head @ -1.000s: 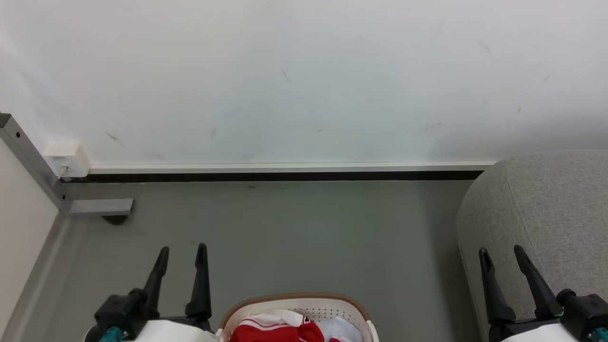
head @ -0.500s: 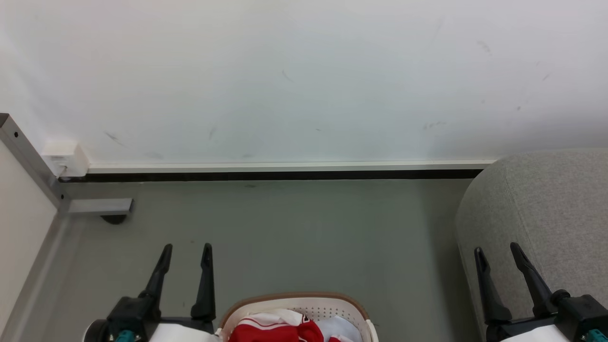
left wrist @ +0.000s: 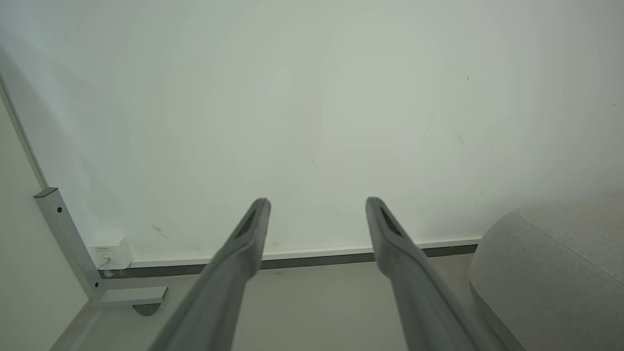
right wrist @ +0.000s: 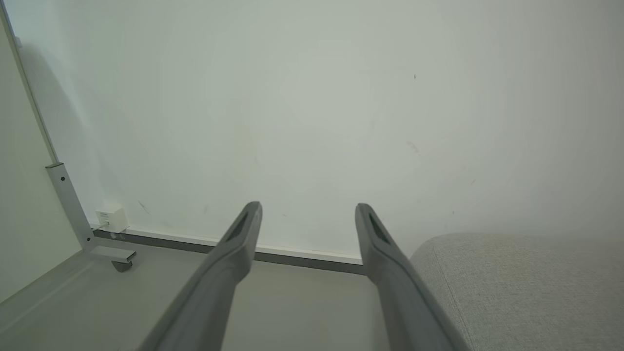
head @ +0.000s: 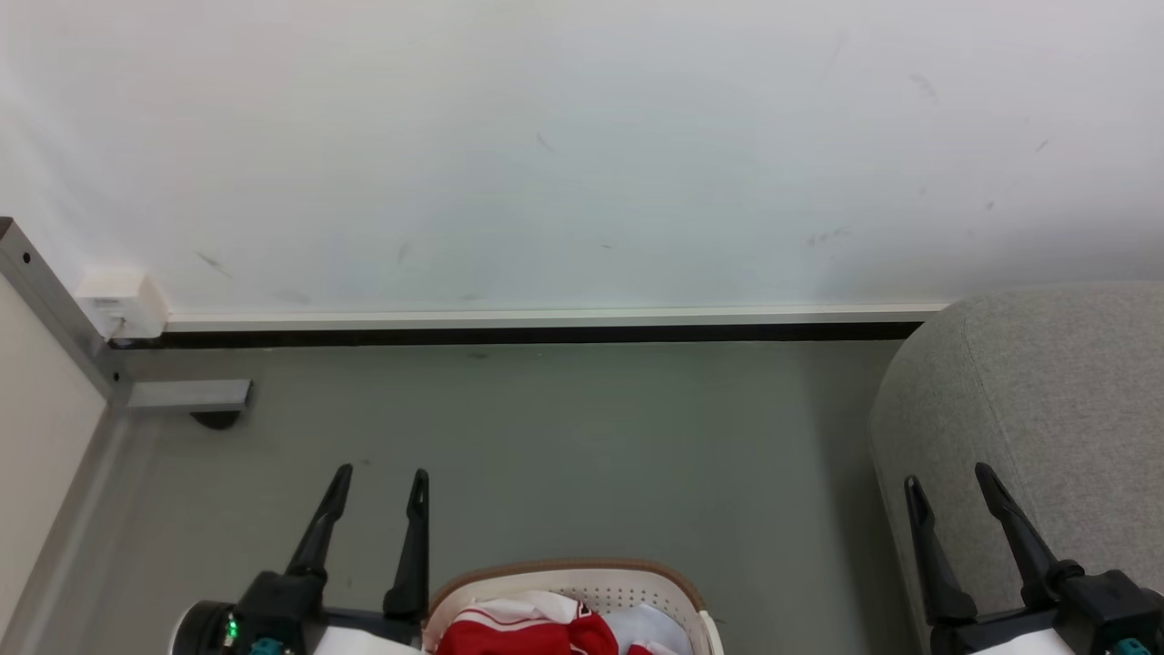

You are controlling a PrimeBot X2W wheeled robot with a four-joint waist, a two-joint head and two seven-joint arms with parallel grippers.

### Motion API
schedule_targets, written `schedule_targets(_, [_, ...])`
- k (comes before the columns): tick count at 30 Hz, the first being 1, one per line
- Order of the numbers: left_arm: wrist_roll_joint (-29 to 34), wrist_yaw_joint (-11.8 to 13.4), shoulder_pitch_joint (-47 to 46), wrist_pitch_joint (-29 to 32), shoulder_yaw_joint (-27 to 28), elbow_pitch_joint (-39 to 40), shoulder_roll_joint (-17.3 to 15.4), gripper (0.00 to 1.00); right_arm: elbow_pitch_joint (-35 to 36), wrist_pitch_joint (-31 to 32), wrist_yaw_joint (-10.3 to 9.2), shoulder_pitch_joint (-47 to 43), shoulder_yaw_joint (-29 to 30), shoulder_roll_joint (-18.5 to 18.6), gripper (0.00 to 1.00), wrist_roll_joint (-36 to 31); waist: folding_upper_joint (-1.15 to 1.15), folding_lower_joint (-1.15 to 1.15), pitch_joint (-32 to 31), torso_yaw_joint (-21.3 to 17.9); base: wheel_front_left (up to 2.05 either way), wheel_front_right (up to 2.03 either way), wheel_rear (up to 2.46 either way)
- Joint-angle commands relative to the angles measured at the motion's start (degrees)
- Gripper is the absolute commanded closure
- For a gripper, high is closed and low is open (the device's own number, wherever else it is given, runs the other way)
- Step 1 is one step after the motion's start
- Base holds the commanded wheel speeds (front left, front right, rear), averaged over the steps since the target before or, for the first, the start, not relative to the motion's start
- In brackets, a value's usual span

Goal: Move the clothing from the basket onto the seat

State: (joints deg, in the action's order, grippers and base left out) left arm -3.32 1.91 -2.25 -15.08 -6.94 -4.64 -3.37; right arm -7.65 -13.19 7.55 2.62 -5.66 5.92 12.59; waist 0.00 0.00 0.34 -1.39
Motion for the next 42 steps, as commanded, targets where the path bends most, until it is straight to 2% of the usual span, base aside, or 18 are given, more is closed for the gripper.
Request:
schedule_targets(1, [0.7, 0.0, 0.1, -0.1, 0.1, 0.1, -0.1, 0.0, 0.0, -0.5, -0.12, -0.7, 0.1, 0.5, 0.0, -0.2, 0.0, 0.0, 0.0, 0.1, 0.0, 0.0, 0.0])
schedule_targets(26, [0.8, -0.2, -0.2, -0.1, 0.6, -0.2, 0.1, 0.0, 0.0, -0.8, -0.12, 0.5, 0.8, 0.6, 0.0, 0.7, 0.0, 0.0, 1.5, -0.9, 0.0, 0.0, 0.0])
schedule_targets(35, [0.6, -0.8, -1.7, -0.1, -0.5, -2.4, 0.2, 0.0, -0.1, -1.1, -0.12, 1.8, 0.9, 0.4, 0.0, 1.1, 0.0, 0.0, 3.8, -3.9, 0.0, 0.0, 0.0])
schedule_targets(42, [1.4, -2.5, -3.8, -0.1, -1.7, -7.6, -0.7, 0.0, 0.8, -1.4, -0.12, 3.5, 0.7, 0.2, 0.0, 3.0, 0.0, 0.0, 6.9, -7.5, 0.0, 0.0, 0.0])
